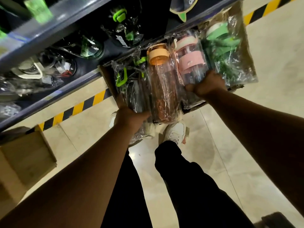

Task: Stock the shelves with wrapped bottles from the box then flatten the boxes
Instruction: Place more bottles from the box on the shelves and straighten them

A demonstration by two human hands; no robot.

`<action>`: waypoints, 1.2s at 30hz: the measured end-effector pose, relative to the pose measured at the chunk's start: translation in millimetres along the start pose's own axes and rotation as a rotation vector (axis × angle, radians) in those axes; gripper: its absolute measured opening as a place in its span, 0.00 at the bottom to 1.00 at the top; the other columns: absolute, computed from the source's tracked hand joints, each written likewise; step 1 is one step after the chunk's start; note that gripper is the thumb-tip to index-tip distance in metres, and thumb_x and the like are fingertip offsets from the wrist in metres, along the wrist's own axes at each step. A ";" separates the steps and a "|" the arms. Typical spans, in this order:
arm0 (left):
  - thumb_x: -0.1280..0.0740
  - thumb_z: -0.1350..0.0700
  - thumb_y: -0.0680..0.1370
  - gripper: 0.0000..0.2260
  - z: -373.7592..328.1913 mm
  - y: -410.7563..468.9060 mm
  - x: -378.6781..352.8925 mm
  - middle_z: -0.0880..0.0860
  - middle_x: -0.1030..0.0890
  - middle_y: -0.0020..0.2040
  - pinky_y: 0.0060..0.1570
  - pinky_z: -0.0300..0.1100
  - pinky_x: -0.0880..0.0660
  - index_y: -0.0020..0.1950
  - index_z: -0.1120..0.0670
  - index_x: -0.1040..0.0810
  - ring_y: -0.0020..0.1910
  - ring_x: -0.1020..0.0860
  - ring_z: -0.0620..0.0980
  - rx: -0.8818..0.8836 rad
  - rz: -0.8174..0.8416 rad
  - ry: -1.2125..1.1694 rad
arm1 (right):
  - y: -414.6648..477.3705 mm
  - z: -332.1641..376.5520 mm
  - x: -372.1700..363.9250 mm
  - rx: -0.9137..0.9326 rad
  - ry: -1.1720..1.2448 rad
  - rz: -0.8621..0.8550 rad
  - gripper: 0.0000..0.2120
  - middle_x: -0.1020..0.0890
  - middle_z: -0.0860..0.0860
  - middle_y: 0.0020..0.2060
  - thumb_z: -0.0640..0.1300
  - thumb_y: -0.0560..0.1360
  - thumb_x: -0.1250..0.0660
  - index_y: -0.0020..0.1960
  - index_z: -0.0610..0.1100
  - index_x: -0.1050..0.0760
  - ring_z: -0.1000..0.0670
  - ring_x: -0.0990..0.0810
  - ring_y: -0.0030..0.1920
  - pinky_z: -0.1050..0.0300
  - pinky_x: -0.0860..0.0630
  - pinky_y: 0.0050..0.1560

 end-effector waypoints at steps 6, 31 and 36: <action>0.18 0.51 0.66 0.51 -18.6 -36.3 21.3 0.56 0.25 0.65 0.59 0.57 0.21 0.77 0.44 0.50 0.58 0.20 0.63 0.054 0.024 -0.110 | -44.8 10.9 25.6 0.112 0.447 0.174 0.23 0.20 0.46 0.53 0.41 0.68 0.22 0.60 0.43 0.26 0.44 0.20 0.54 0.51 0.21 0.54; 0.19 0.49 0.67 0.42 159.8 -382.7 321.8 0.47 0.20 0.63 0.50 0.33 0.22 0.76 0.46 0.38 0.59 0.20 0.41 -0.330 -0.118 -0.706 | -599.1 159.0 -12.7 0.697 0.710 0.618 0.23 0.19 0.59 0.58 0.54 0.72 0.31 0.65 0.64 0.33 0.59 0.17 0.52 0.68 0.22 0.43; 0.21 0.56 0.71 0.35 239.7 -478.6 419.9 0.38 0.21 0.55 0.54 0.39 0.21 0.68 0.42 0.39 0.46 0.21 0.28 -0.392 -0.329 -0.768 | -718.3 199.0 -57.8 0.748 0.659 0.769 0.34 0.19 0.54 0.60 0.61 0.66 0.26 0.69 0.56 0.33 0.61 0.20 0.58 0.68 0.25 0.47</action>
Point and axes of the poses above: each hand's wrist, its own y-axis towards the middle knuckle, its own x-axis out of the back of the hand, z = x × y, the point moved 8 cm from there along y, towards the middle knuckle
